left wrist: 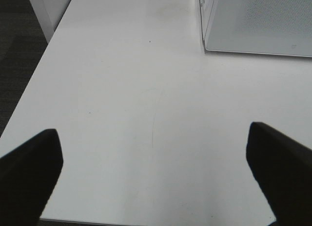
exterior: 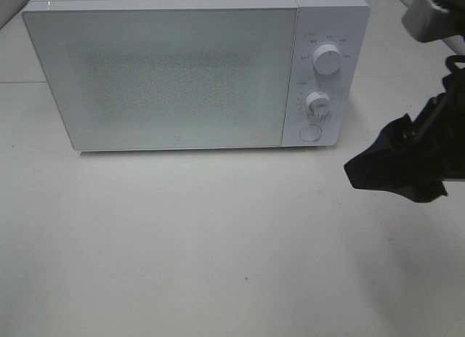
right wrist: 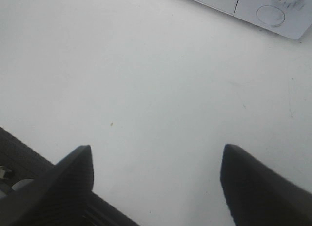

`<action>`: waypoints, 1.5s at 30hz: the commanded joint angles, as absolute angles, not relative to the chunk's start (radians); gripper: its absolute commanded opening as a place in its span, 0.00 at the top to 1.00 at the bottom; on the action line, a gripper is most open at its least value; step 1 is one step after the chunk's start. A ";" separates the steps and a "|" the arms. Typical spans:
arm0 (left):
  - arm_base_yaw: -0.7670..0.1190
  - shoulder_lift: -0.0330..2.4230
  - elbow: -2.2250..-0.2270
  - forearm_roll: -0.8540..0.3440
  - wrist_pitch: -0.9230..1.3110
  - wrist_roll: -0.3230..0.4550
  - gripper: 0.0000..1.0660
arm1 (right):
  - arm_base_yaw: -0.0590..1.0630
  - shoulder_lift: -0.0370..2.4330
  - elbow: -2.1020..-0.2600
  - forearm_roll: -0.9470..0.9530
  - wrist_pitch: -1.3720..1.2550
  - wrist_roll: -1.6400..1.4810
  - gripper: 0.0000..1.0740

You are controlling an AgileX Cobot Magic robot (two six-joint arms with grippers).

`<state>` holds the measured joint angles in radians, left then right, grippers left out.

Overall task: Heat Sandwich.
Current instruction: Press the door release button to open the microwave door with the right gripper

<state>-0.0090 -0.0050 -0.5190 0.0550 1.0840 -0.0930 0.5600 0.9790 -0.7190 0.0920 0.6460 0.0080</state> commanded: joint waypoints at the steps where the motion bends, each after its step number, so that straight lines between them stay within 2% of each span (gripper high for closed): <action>1: -0.014 -0.021 -0.519 0.051 1.072 -0.094 0.08 | 0.558 0.905 -0.725 0.081 0.706 0.014 0.34; 12: -0.014 -0.021 -0.519 0.051 1.072 -0.094 0.08 | 0.547 0.673 -0.672 0.012 0.792 0.100 0.34; 15: -0.014 -0.021 -0.519 0.051 1.072 -0.094 0.08 | 0.447 0.582 -0.644 0.000 0.844 0.124 0.34; 16: -0.014 -0.021 -0.519 0.051 1.072 -0.094 0.08 | 0.447 0.582 -0.644 0.000 0.844 0.124 0.34; 17: -0.014 -0.021 -0.519 0.051 1.072 -0.094 0.08 | 0.384 0.529 -0.638 0.000 0.866 0.120 0.34; 20: -0.014 -0.021 -0.519 0.051 1.072 -0.094 0.08 | 0.297 0.442 -0.638 0.000 0.897 0.114 0.34; 26: -0.014 -0.021 -0.519 0.051 1.072 -0.094 0.08 | 0.189 0.269 -0.638 -0.020 0.981 0.085 0.34; 33: -0.014 -0.021 -0.519 0.051 1.072 -0.094 0.08 | 0.139 0.115 -0.622 -0.087 1.048 0.077 0.34; 39: -0.014 -0.021 -0.519 0.051 1.072 -0.094 0.08 | 0.139 -0.014 -0.509 -0.095 1.014 0.077 0.34; 45: -0.013 -0.021 -0.519 0.051 1.072 -0.094 0.08 | 0.139 -0.031 -0.496 -0.095 0.996 0.070 0.34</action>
